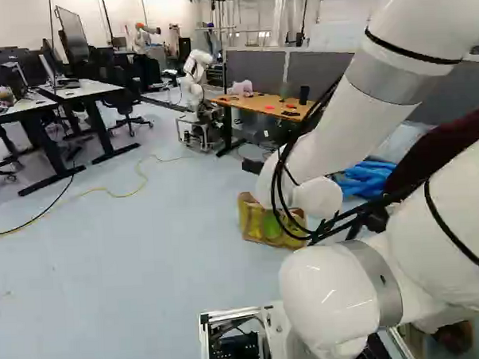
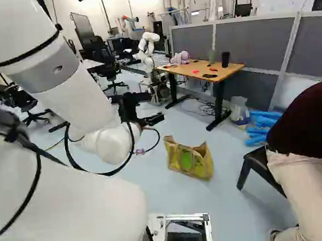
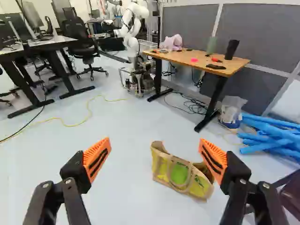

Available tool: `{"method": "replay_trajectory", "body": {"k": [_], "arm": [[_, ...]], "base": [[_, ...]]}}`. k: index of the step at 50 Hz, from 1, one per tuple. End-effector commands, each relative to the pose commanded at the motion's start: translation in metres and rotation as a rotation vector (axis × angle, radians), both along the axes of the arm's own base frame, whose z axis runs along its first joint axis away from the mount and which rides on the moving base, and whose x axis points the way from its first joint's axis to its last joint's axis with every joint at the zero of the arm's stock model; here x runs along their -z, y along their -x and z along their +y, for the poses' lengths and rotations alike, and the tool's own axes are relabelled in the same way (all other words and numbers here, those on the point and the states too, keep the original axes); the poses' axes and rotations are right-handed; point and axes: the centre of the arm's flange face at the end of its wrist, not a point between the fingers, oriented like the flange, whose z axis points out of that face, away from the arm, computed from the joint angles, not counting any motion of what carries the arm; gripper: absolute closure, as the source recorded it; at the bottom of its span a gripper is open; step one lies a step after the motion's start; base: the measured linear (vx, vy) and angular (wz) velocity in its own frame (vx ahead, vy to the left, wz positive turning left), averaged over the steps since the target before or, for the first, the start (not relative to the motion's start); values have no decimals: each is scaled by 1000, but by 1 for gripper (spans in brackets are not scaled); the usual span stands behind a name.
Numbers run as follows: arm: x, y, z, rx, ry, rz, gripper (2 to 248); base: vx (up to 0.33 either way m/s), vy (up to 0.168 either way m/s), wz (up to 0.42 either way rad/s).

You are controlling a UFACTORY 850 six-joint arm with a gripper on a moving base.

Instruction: Pick up the bag on the ground and place it on the table

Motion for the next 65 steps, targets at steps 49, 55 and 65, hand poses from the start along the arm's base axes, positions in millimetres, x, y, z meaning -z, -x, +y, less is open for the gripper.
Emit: {"method": "replay_trajectory", "body": {"k": [49, 55, 65], "arm": [[0, 0, 0, 0, 0, 0, 3], [0, 0, 0, 0, 0, 0, 3], [0, 0, 0, 0, 0, 0, 3]], "base": [[0, 0, 0], [50, -9, -55], [61, -33, -174]]}}
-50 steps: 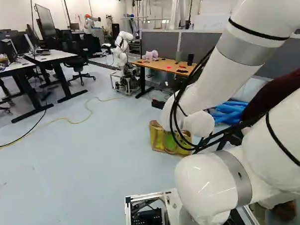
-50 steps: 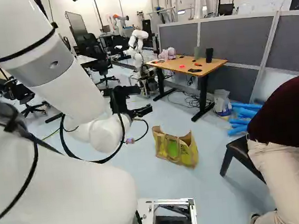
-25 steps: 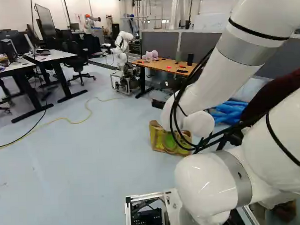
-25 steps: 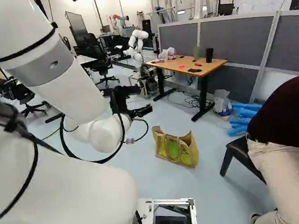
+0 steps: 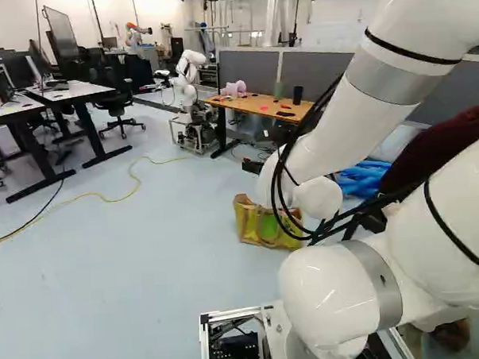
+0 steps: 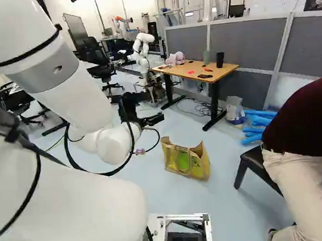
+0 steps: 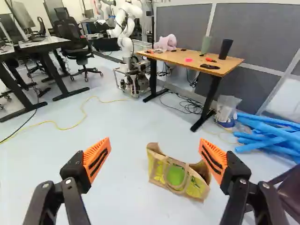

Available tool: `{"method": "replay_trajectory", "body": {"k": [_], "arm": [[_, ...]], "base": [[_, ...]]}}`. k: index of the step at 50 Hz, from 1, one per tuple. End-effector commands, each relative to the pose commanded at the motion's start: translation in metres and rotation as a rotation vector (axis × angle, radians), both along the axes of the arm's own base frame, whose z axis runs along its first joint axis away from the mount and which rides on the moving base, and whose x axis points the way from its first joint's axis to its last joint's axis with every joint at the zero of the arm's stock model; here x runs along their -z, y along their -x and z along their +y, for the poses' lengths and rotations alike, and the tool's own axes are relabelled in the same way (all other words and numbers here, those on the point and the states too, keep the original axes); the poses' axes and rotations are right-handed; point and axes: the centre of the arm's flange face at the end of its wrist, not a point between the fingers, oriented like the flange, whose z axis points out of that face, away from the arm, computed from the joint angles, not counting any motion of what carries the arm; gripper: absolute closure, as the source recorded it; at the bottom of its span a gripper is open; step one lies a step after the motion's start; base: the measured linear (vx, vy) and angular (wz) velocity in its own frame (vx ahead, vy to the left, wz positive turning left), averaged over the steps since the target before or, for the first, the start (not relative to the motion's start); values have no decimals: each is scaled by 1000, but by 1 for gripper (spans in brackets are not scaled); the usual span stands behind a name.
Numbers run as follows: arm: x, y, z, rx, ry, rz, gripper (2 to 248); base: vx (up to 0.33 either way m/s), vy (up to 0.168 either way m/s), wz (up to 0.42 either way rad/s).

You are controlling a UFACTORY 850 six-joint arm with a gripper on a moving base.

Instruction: Pick up the bag on the ground and place it on the table

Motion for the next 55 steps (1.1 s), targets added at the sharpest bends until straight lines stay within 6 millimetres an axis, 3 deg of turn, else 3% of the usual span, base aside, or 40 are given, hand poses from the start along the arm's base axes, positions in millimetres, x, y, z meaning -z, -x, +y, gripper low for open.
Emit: {"method": "replay_trajectory", "body": {"k": [30, 55], "arm": [[0, 0, 0, 0, 0, 0, 3], [0, 0, 0, 0, 0, 0, 3]], "base": [[73, -47, -232], [71, -1, -14]]}}
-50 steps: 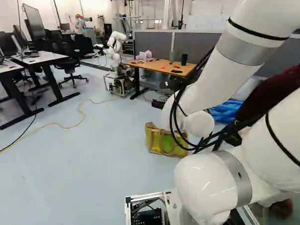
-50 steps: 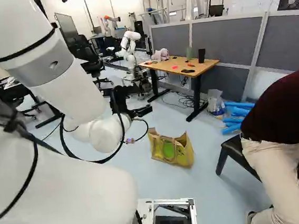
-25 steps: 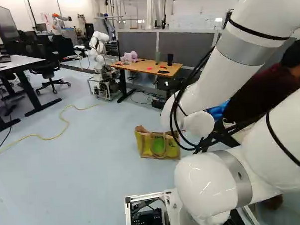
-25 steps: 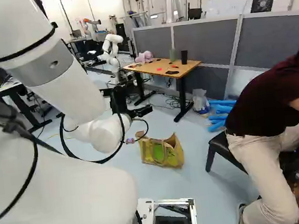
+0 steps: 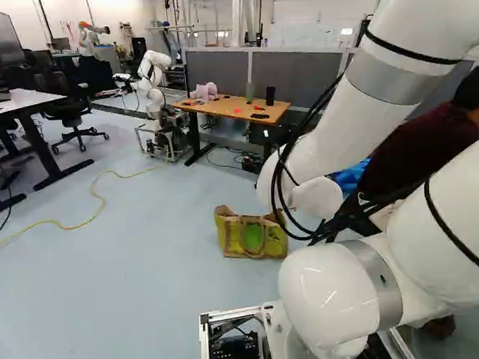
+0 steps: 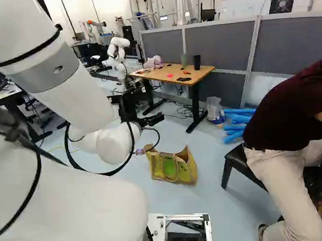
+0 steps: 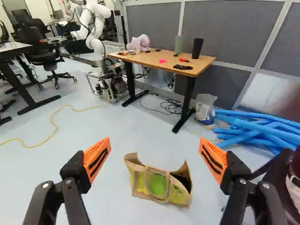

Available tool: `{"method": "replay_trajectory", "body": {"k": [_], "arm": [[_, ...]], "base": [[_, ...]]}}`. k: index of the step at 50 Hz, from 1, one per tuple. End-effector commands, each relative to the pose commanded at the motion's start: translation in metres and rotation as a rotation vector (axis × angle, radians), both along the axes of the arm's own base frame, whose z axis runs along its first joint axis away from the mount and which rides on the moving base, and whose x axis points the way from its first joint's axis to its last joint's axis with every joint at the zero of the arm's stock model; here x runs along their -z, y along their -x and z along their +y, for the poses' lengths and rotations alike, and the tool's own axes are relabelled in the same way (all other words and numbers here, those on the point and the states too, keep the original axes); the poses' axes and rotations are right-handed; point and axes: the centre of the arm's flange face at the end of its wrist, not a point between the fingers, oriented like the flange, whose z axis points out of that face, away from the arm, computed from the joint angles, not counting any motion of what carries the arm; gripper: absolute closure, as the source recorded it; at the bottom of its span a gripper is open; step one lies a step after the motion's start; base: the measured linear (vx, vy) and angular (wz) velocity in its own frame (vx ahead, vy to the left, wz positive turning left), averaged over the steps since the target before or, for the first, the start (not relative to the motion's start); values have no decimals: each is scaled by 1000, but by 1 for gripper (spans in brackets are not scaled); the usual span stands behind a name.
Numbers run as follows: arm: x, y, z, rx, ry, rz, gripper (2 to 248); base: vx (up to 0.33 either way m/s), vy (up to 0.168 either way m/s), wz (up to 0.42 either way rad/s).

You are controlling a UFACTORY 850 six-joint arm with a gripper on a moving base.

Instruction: Pick up the bag on the ground and place it on the table

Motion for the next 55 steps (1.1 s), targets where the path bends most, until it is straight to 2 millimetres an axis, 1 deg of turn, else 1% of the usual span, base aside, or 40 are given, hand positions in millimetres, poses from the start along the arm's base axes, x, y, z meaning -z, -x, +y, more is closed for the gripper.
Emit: {"method": "replay_trajectory", "body": {"k": [23, 55], "arm": [[0, 0, 0, 0, 0, 0, 3], [0, 0, 0, 0, 0, 0, 3]], "base": [[91, 0, -10], [138, 0, -15]]}}
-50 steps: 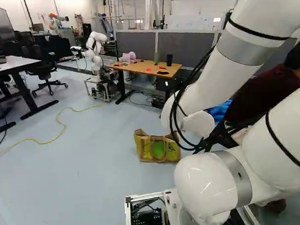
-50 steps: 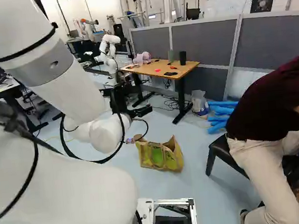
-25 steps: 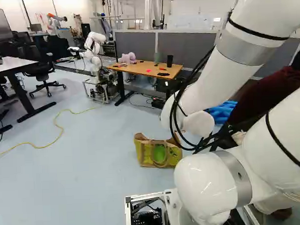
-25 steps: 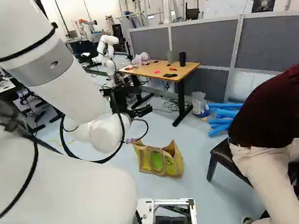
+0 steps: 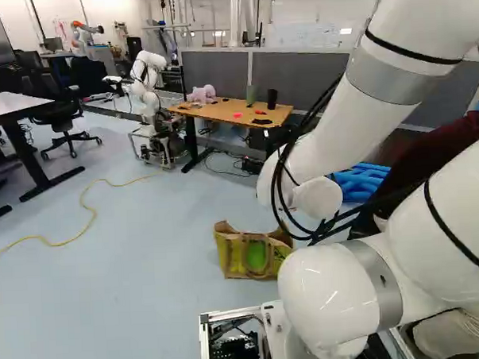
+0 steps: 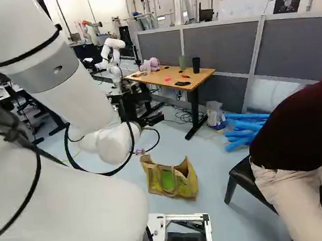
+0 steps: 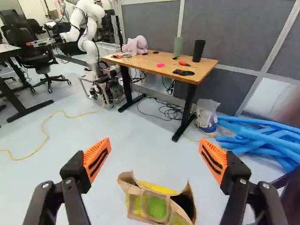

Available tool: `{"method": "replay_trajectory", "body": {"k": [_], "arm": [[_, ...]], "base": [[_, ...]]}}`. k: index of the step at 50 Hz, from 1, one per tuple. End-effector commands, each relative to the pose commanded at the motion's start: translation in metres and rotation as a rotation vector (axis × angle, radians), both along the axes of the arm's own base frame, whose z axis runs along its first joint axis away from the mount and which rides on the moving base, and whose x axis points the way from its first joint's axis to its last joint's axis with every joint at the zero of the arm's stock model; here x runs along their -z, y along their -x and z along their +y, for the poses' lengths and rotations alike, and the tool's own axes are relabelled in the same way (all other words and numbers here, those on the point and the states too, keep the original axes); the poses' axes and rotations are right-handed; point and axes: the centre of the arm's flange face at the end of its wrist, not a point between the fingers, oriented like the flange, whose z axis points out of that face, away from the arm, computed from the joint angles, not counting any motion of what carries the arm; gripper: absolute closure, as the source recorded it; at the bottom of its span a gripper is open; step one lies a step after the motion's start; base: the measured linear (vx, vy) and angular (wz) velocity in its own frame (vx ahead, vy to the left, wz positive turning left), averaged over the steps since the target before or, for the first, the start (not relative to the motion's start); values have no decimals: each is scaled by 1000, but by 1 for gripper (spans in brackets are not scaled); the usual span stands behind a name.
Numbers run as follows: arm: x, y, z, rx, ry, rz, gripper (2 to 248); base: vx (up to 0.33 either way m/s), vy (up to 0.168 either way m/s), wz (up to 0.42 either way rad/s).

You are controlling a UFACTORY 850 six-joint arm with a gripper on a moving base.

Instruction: Pick up the bag on the ground and place it on the table

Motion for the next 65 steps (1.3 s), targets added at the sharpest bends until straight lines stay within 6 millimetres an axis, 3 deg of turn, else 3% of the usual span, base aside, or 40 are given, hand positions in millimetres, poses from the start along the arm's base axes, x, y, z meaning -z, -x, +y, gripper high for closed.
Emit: {"method": "replay_trajectory", "body": {"k": [41, 65], "arm": [[0, -2, 0, 0, 0, 5, 3], [5, -42, 0, 6, -2, 135, 3]], "base": [[80, 0, -10], [0, 0, 0]]}}
